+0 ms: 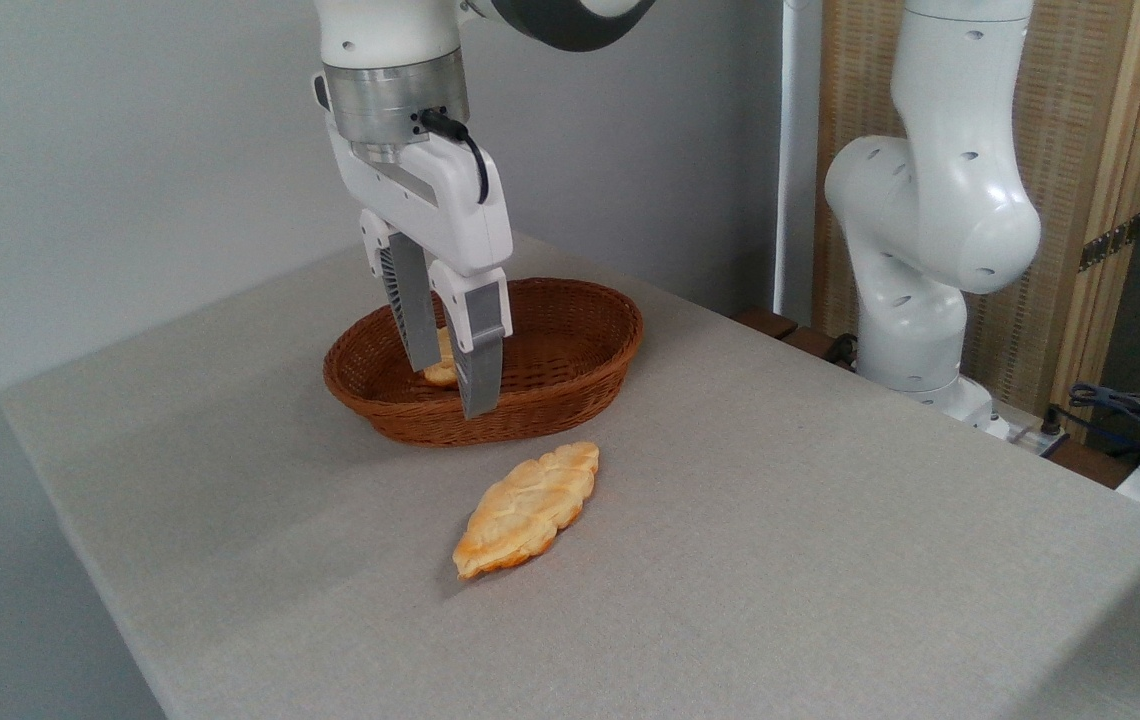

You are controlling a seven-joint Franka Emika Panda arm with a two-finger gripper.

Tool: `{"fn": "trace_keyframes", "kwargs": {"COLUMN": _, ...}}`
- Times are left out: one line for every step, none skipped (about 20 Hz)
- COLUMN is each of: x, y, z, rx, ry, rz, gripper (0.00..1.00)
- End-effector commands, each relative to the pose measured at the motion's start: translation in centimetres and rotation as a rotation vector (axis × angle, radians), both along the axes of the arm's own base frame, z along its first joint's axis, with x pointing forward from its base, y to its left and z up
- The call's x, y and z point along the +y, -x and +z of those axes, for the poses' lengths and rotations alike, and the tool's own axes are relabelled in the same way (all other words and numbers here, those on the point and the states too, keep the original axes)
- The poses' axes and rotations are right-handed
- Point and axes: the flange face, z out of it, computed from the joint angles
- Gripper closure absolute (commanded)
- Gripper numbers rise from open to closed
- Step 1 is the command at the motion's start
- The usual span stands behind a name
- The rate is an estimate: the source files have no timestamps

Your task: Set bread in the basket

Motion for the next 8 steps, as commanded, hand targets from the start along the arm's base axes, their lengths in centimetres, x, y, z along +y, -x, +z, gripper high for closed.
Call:
{"fn": "trace_keyframes", "kwargs": {"x": 0.75, "y": 0.21, "z": 0.86, "rx": 0.008, "ry": 0.021, "rz": -0.002, "gripper": 0.0}}
{"fn": "trace_keyframes", "kwargs": {"x": 0.85, "y": 0.21, "z": 0.87, "rx": 0.007, "ry": 0.02, "rz": -0.006, "gripper": 0.0}}
{"fn": "trace_keyframes", "kwargs": {"x": 0.91, "y": 0.24, "z": 0.95, "rx": 0.005, "ry": 0.019, "rz": -0.008, "gripper": 0.0}}
{"fn": "trace_keyframes", "kwargs": {"x": 1.05, "y": 0.22, "z": 0.95, "rx": 0.005, "ry": 0.018, "rz": -0.008, "gripper": 0.0}}
{"fn": "trace_keyframes", "kwargs": {"x": 1.11, "y": 0.22, "z": 0.95, "rx": 0.005, "ry": 0.016, "rz": -0.006, "gripper": 0.0}}
{"fn": "trace_keyframes", "kwargs": {"x": 1.16, "y": 0.21, "z": 0.95, "rx": 0.005, "ry": 0.015, "rz": -0.005, "gripper": 0.0}}
{"fn": "trace_keyframes", "kwargs": {"x": 1.21, "y": 0.21, "z": 0.95, "rx": 0.005, "ry": 0.014, "rz": -0.003, "gripper": 0.0}}
{"fn": "trace_keyframes", "kwargs": {"x": 1.1, "y": 0.22, "z": 0.95, "rx": 0.005, "ry": 0.012, "rz": -0.004, "gripper": 0.0}}
